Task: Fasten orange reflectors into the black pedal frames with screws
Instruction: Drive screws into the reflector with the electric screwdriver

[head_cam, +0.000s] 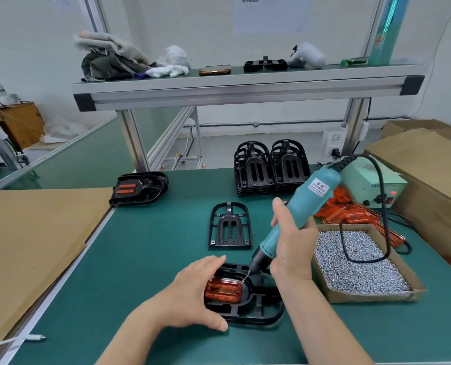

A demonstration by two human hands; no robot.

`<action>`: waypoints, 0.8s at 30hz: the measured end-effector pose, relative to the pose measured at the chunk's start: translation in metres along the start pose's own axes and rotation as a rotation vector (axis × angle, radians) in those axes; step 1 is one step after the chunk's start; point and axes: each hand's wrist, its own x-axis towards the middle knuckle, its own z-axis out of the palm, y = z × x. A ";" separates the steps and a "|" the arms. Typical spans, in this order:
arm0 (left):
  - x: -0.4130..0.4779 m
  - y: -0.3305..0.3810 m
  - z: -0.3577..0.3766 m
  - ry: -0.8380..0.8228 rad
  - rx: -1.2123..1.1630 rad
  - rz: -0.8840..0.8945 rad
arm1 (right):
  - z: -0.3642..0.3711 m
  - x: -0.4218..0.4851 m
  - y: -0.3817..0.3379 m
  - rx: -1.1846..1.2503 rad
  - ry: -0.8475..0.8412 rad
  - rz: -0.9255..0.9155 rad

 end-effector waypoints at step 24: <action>0.010 0.005 0.032 0.202 -0.060 0.002 | -0.001 -0.012 0.010 -0.195 -0.140 -0.171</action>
